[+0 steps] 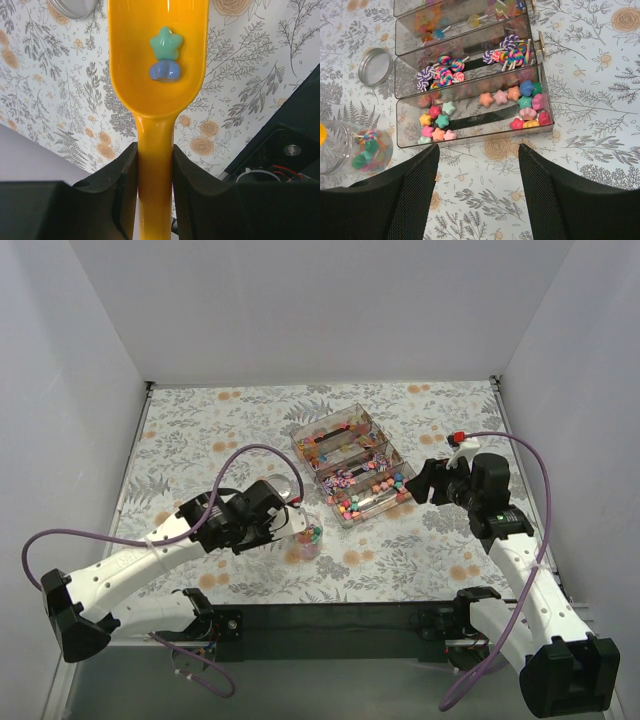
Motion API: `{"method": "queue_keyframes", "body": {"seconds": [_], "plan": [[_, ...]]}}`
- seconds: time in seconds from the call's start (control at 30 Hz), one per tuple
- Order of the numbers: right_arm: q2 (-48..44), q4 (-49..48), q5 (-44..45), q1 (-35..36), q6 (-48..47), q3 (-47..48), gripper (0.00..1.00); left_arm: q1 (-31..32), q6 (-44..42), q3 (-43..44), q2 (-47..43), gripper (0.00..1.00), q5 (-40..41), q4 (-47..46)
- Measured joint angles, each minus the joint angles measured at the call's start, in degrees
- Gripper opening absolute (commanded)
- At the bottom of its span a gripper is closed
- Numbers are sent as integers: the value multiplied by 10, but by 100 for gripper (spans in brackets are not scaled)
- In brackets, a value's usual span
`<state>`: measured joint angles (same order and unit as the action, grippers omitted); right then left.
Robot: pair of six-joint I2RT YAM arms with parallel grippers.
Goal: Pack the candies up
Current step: Place the fake candies in the packing bottle.
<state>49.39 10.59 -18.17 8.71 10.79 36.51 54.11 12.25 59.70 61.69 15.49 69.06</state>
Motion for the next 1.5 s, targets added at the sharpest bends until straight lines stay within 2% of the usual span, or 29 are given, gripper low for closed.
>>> {"method": "queue_keyframes", "body": {"seconds": [0.27,0.63,1.03,1.5], "plan": [[-4,-1,0,0,0,-13,71,13,21,62,49,0,8,51],[-7,-2,0,0,0,-18,71,87,56,101,114,0,60,74],[-7,-2,0,0,0,-18,71,103,61,85,135,0,156,75],[-7,-8,0,0,3,-32,71,164,53,74,158,0,226,76]]}}
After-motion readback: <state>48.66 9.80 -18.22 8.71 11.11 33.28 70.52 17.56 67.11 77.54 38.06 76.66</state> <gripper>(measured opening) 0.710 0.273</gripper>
